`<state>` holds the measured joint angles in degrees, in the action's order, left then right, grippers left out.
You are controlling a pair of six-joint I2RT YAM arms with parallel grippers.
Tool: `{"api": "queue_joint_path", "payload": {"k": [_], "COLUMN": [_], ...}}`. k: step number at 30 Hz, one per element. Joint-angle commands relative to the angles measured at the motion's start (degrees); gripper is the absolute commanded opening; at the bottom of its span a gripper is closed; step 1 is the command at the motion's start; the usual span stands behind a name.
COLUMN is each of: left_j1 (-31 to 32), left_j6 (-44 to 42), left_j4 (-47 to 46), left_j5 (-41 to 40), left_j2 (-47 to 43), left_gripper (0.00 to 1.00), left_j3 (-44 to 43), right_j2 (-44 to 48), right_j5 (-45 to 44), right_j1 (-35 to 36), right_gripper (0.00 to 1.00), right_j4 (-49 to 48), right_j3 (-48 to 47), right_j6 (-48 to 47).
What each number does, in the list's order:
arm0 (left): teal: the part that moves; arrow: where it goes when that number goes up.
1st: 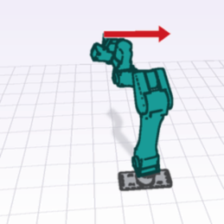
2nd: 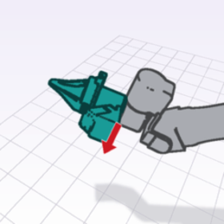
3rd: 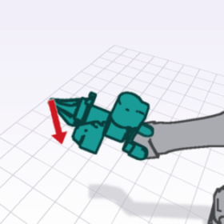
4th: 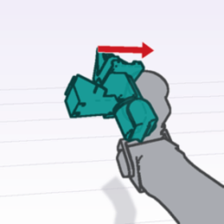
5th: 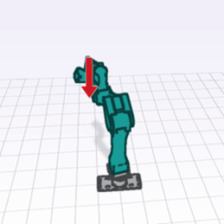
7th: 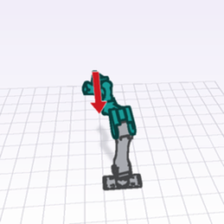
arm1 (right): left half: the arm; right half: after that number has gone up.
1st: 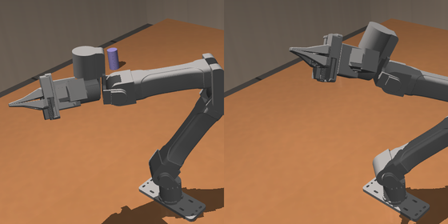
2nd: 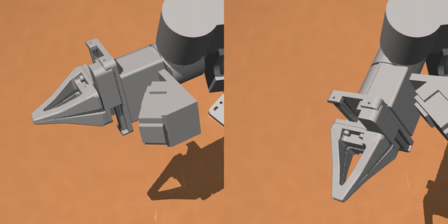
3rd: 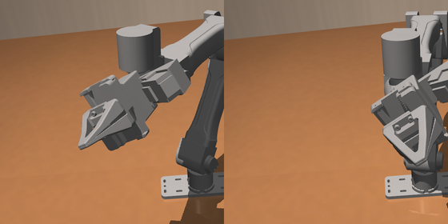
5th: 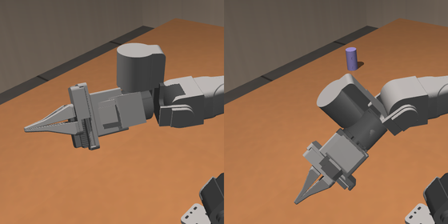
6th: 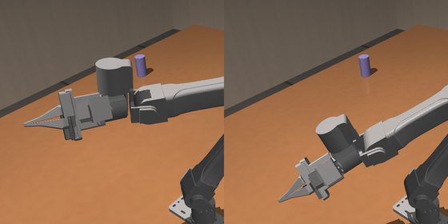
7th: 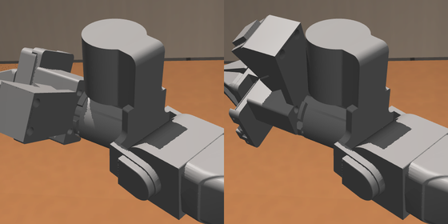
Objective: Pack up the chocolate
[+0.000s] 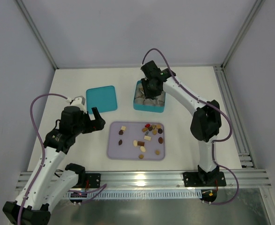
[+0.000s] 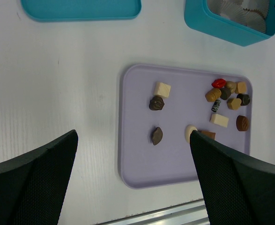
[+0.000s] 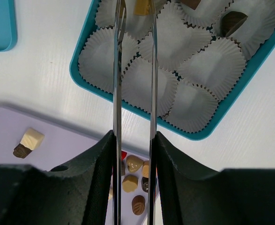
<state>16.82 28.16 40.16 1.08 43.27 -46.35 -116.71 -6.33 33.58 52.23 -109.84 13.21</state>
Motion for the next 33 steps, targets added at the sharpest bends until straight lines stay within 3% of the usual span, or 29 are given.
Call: {"api": "queue_joint_path", "payload": {"k": [1,7,12,19,23,33], "left_j1": [0.23,0.23,0.23,0.14,0.23,0.23], "left_j6": [0.40,0.40,0.31,0.31,0.31,0.31], "left_j4": [-0.44,-0.44,-0.35,-0.44,-0.52,-0.44], "left_j5": [-0.56,-0.56,-0.64,-0.64,-0.56,-0.64], "left_j2": [-0.37,-0.55,-0.73,-0.90,-0.64,-0.29], "left_gripper": [1.00,1.00,1.00,1.00,1.00,1.00], "left_j3": [-0.23,-0.23,-0.23,-0.23,-0.23,-0.23], "right_j2": [7.45,19.04,30.38,42.34,44.89,44.55], "right_j5": [-0.44,1.67,3.25,3.78,3.52,5.01], "right_j1": [0.17,1.57,4.99,16.77,22.56,28.20], "right_gripper": [0.41,0.41,0.41,0.41,0.41,0.42], "right_j4": [0.50,0.33,-1.16,3.40,6.65,8.59], "right_j3": [-2.57,5.23,20.35,34.06,37.24,40.93], "right_j6": [-0.56,-0.38,0.14,1.72,2.96,2.52]}}
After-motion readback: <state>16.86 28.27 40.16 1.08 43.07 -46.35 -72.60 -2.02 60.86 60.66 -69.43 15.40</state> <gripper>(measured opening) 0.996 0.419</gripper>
